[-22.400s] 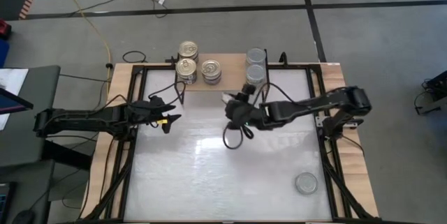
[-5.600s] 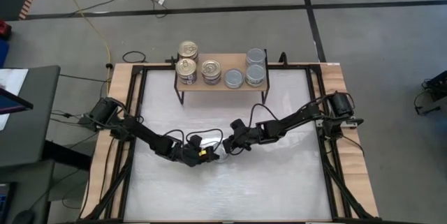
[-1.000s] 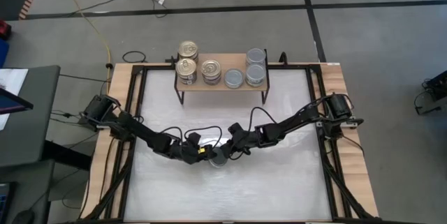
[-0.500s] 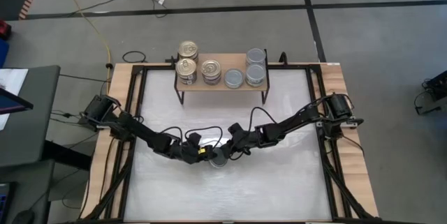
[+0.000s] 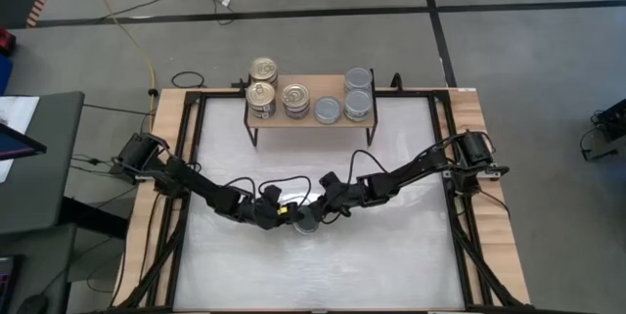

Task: Stack canned seafood by type on shelf
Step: Stack the green white tuna can on top of the other green white tuna can on the shelf

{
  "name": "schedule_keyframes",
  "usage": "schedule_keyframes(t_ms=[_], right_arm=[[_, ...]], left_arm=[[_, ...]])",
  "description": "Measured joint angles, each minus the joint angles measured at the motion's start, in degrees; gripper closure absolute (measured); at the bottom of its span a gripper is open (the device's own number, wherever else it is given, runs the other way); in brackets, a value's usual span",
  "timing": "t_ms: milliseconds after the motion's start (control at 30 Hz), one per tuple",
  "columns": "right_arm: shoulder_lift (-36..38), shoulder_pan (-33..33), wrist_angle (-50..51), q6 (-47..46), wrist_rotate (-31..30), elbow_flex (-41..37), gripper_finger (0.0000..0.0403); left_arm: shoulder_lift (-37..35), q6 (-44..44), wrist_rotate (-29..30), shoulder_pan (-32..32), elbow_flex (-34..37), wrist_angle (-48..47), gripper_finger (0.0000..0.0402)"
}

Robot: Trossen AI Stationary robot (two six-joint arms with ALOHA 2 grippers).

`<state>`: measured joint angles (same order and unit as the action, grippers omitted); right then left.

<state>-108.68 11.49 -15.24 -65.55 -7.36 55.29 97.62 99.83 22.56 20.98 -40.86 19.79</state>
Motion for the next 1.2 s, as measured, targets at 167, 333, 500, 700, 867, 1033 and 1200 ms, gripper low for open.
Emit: schedule_keyframes(t_ms=[167,333,500,700,867,1033,1200], right_arm=[[0.0,0.1,-0.1,0.0,0.2,0.0,0.0362],[0.0,0.0,-0.2,0.0,0.2,0.0,0.0362],[0.0,0.0,-0.1,0.0,0.2,0.0,0.0362],[0.0,0.0,-0.1,0.0,-0.1,0.0,0.0362],[0.0,0.0,0.0,0.0,-0.1,0.0,0.0362],[0.0,0.0,-0.1,0.0,0.0,0.0,0.0362],[0.0,0.0,0.0,0.0,-0.1,0.0,0.0362]], left_arm=[[0.1,-1.9,-1.8,0.4,0.1,2.6,0.0237],[0.0,0.5,-1.0,0.1,-0.1,-0.1,0.0237],[0.1,-2.1,-1.4,0.4,0.1,3.0,0.0237],[-0.2,-0.6,-0.9,-0.7,-0.1,-1.0,0.0237],[0.0,-3.4,-1.8,-0.3,0.1,2.5,0.0237],[-0.2,-1.0,-2.7,-1.1,-0.2,-2.1,0.0237],[0.0,-5.3,-4.4,-1.6,0.1,2.1,0.0237]])
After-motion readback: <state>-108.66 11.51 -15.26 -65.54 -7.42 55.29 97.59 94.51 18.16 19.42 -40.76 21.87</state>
